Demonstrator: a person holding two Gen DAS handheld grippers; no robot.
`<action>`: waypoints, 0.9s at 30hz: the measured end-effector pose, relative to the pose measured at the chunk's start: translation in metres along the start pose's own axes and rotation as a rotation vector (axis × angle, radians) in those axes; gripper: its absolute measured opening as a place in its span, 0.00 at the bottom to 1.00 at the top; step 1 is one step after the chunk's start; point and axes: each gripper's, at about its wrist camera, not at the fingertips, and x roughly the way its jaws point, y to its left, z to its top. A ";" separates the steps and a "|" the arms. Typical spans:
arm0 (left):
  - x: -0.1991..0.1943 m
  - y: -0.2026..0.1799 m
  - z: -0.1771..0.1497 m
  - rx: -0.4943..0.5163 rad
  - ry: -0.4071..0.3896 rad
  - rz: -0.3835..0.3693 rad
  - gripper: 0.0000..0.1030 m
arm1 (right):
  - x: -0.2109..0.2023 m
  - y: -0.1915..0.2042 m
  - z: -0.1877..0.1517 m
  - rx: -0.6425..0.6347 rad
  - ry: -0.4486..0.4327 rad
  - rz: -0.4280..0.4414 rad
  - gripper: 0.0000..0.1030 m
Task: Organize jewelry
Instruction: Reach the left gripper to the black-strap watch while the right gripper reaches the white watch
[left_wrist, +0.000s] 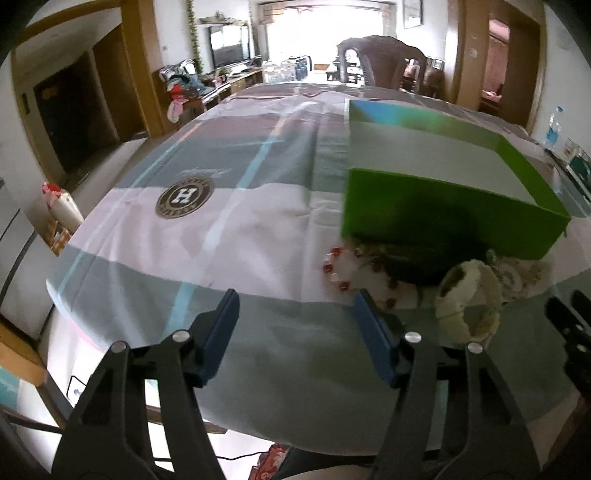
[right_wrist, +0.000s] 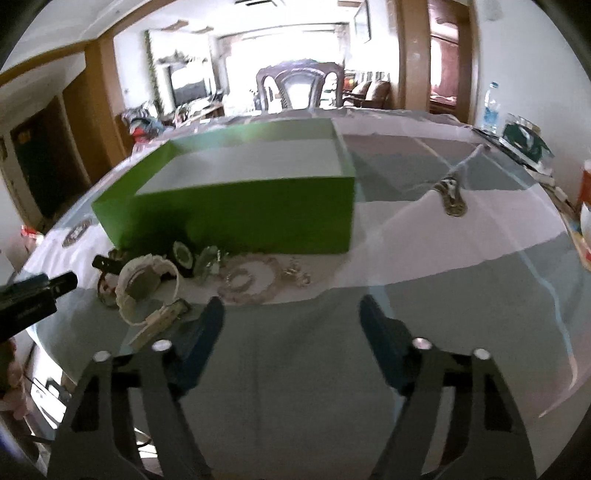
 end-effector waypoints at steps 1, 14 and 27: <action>-0.001 -0.005 0.002 0.010 0.006 -0.016 0.62 | 0.002 0.002 0.001 -0.009 0.007 0.001 0.62; 0.010 -0.030 0.025 0.073 0.015 -0.056 0.61 | 0.014 0.010 0.018 0.003 0.030 0.099 0.61; 0.010 -0.018 0.029 0.056 0.002 -0.003 0.61 | 0.030 0.049 0.023 -0.104 0.113 0.190 0.05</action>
